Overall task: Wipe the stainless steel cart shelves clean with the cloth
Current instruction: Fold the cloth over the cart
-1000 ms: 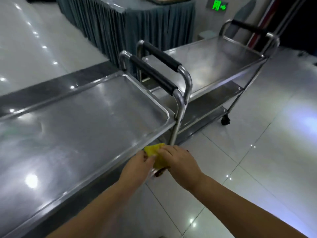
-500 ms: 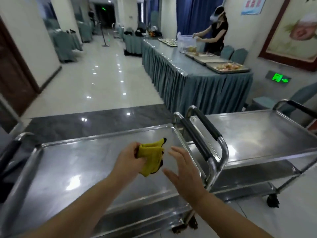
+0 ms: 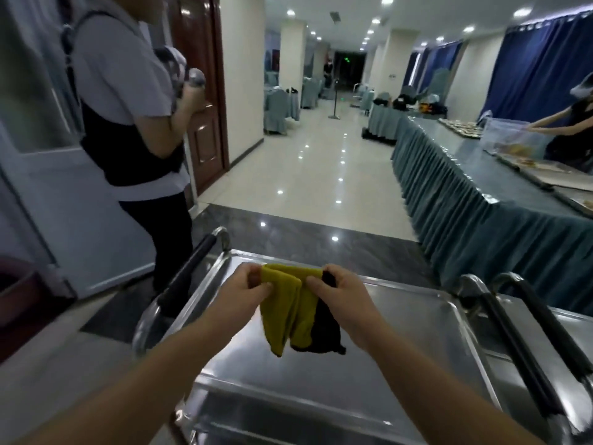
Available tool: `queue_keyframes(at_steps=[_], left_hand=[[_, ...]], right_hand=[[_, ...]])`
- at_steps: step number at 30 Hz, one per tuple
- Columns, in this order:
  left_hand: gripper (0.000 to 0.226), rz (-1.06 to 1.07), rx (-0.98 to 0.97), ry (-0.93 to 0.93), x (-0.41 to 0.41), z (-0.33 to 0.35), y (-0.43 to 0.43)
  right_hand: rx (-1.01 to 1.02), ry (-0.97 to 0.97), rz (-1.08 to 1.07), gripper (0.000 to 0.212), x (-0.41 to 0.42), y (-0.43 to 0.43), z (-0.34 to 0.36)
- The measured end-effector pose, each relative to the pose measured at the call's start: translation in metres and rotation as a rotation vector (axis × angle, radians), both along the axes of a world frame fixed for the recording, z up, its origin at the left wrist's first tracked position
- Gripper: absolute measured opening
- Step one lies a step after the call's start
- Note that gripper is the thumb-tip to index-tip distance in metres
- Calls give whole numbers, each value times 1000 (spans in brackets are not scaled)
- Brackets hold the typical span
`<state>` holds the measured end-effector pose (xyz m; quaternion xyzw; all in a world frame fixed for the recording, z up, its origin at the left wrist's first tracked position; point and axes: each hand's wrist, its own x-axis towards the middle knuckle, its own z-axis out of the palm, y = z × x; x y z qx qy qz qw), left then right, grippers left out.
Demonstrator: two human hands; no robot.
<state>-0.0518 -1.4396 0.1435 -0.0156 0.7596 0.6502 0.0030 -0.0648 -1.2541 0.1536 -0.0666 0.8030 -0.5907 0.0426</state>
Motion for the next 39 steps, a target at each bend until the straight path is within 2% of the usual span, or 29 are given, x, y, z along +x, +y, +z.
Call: queue_keyframes(at_steps=[3,7,9,13,16,18,22,25,27,29,31,34,37,39], left_hand=[[12,22,143,-75,-10,-8,-37],[29,-41,240,-84,-28,-20,-89],[20,-12,227,-59,-41,-25,-119],[20,53,143,-77,-73,-21,-187],[15,25,126,-113,-99,-14,-232],[14,14,88,-116,-116,-11,-252],[11,30,76,-102,-142,-6,-277],[10,64,121,-139,-158,-4,-295],[11,82,131,-149,-167,-11,-303],[10,90,172,-160,-170,-16,-309],[20,38,226,-145,-169,-17,-312],[32,-99,223,-98,-168,-20,-316],[56,-141,94,-64,-170,-24,-310],[64,-115,-10,-21,-174,-25,-303]], right_hand=[[118,70,-8,17,-19,-48,13],[75,55,-59,16,-47,-107,19],[41,39,-92,14,-64,-137,20],[81,20,-156,13,-100,-189,9],[239,119,-240,11,-123,-224,-10],[296,217,-267,20,-126,-250,-23],[212,286,-169,18,-112,-304,-44],[240,213,-51,18,-113,-332,-54],[241,218,-88,17,-123,-341,-56],[241,227,-111,7,-134,-346,-53],[230,219,-115,7,-143,-348,-47],[92,124,-136,9,-157,-346,-34],[-32,41,-120,13,-167,-343,-25],[-27,16,-100,12,-173,-340,-24]])
